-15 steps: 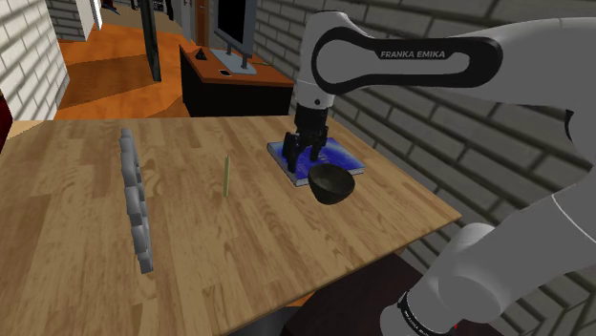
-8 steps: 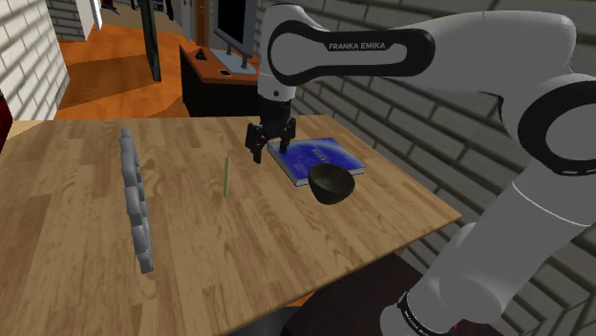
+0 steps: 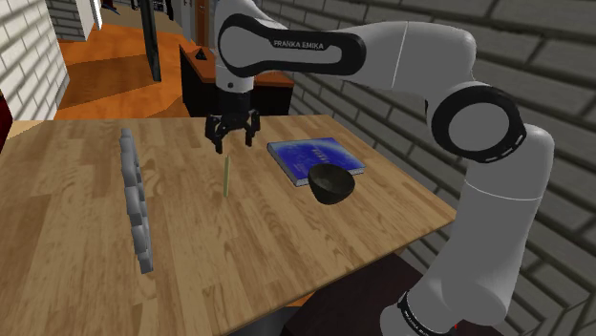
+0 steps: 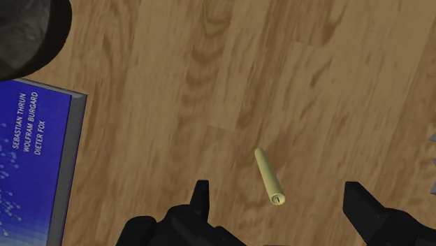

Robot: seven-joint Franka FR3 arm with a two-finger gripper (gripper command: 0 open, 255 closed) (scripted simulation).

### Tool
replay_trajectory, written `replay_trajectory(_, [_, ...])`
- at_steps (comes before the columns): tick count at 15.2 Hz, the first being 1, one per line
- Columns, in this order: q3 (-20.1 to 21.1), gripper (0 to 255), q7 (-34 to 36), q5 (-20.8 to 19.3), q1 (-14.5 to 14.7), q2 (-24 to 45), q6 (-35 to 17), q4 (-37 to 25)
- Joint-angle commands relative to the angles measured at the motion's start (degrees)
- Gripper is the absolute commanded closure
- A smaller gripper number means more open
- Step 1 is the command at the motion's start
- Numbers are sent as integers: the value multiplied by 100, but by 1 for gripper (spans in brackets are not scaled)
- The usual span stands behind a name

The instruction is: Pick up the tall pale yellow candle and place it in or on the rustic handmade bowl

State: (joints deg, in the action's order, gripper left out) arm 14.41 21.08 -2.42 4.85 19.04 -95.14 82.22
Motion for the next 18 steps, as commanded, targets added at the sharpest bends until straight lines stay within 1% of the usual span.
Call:
replay_trajectory(1, [-12, 0, 124, -112, 101, 447, 138, -585])
replay_trajectory(9, [-21, 0, 125, -98, 69, 368, -483, 115])
replay_trajectory(16, [-21, 0, 125, -98, 69, 368, -483, 115])
replay_trajectory(17, [-21, 255, 125, -98, 69, 368, -483, 115])
replay_trajectory(18, [-21, 255, 125, -98, 69, 368, -483, 115])
